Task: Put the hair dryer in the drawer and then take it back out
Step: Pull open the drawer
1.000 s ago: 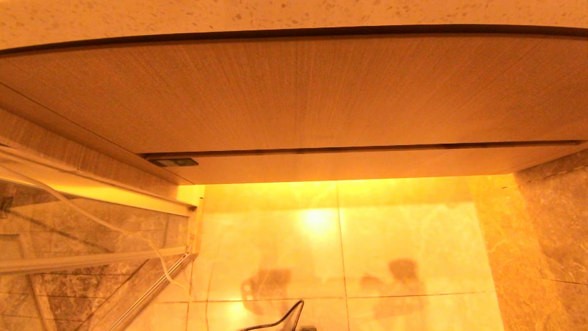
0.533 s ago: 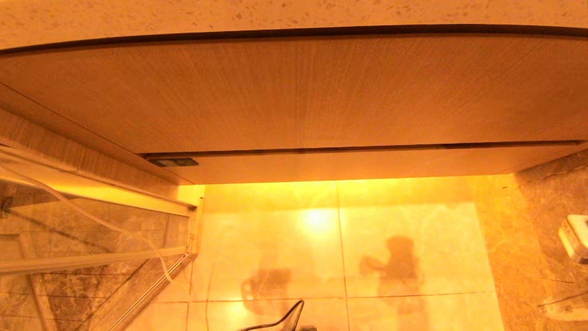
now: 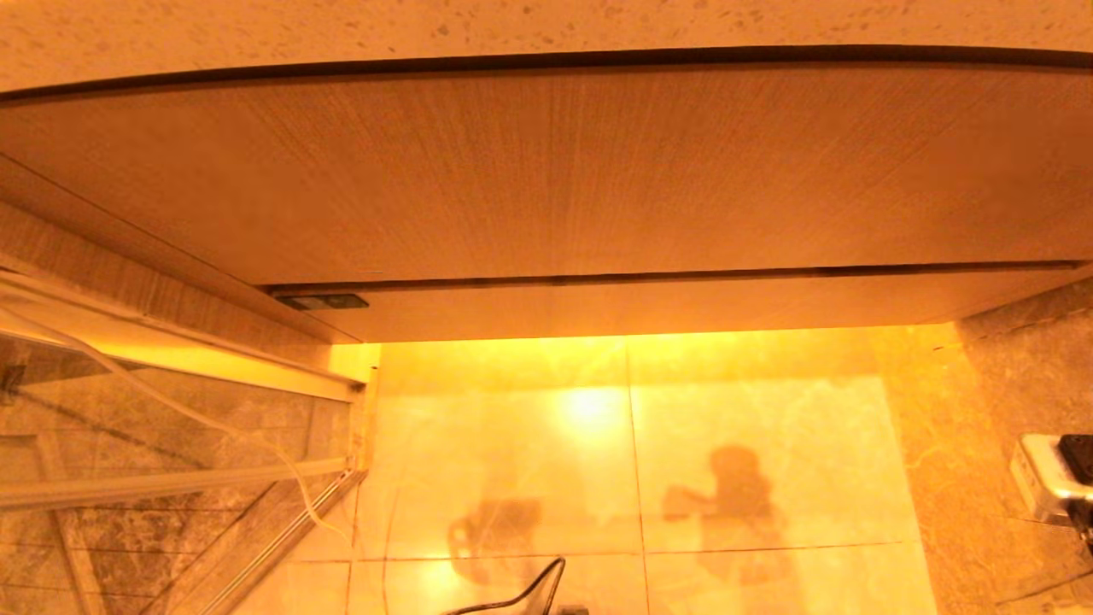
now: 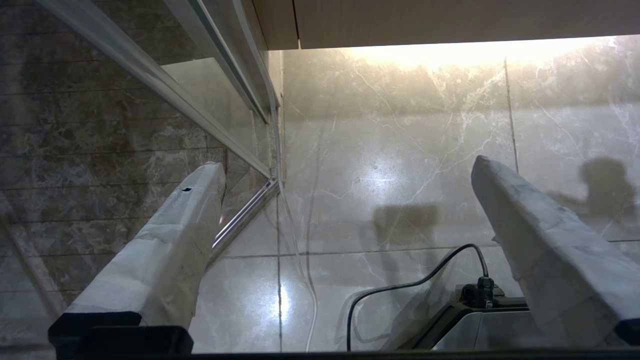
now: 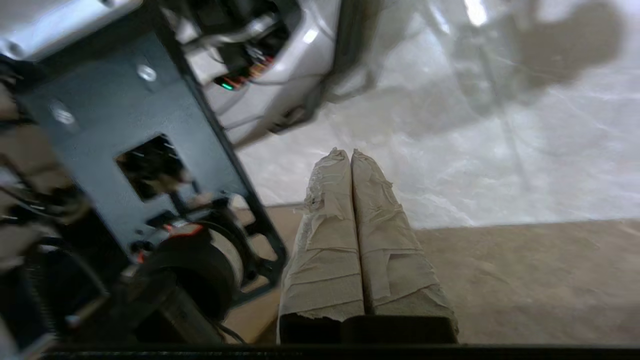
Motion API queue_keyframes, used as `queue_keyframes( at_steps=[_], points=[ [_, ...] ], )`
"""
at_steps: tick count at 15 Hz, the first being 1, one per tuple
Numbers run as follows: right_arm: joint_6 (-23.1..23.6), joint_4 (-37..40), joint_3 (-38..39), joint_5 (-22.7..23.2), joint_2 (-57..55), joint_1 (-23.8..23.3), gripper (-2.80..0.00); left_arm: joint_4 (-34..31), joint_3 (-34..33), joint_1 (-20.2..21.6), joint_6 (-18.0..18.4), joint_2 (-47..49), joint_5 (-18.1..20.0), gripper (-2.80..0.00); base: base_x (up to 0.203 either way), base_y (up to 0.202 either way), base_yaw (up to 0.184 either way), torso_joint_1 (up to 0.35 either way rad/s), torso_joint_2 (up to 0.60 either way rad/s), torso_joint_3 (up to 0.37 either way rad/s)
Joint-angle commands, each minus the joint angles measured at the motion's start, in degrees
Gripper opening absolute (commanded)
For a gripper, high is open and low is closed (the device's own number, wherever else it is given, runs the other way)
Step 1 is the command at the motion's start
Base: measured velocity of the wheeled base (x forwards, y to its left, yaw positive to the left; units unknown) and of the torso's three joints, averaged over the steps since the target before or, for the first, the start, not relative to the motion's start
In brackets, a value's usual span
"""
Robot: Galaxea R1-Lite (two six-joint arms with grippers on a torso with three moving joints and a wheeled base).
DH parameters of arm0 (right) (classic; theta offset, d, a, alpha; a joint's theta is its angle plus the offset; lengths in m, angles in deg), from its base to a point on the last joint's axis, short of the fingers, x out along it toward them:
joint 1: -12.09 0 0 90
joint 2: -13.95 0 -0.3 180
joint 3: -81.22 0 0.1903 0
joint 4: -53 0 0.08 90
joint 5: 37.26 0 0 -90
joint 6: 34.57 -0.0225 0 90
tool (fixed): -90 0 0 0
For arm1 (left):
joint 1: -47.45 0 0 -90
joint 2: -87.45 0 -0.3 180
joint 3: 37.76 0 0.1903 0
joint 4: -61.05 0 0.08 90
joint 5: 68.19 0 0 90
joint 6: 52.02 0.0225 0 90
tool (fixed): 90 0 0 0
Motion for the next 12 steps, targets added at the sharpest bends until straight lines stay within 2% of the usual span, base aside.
queue_keyframes(
  at_steps=[1,2,3,5,8,12],
  points=[
    [0.3,-1.0,-0.8,-4.5,2.3,2.4,-2.8,0.0,0.0,0.0,0.0,0.0,0.0,0.0,0.0,0.0,0.0,0.0,0.0,0.0],
    [0.1,-3.5,-1.1,-9.3,2.6,4.8,-2.8,0.0,0.0,0.0,0.0,0.0,0.0,0.0,0.0,0.0,0.0,0.0,0.0,0.0],
    [-0.2,-5.6,-1.2,-11.4,2.6,7.2,-2.8,0.0,0.0,0.0,0.0,0.0,0.0,0.0,0.0,0.0,0.0,0.0,0.0,0.0],
    [0.1,-14.5,0.8,-12.4,2.7,10.1,-2.8,0.0,0.0,0.0,0.0,0.0,0.0,0.0,0.0,0.0,0.0,0.0,0.0,0.0],
    [0.8,-33.3,6.7,-14.3,2.7,13.6,-2.8,0.0,0.0,0.0,0.0,0.0,0.0,0.0,0.0,0.0,0.0,0.0,0.0,0.0],
    [2.3,-55.7,16.7,-15.5,1.3,14.6,-2.8,0.0,0.0,0.0,0.0,0.0,0.0,0.0,0.0,0.0,0.0,0.0,0.0,0.0]
  ],
)
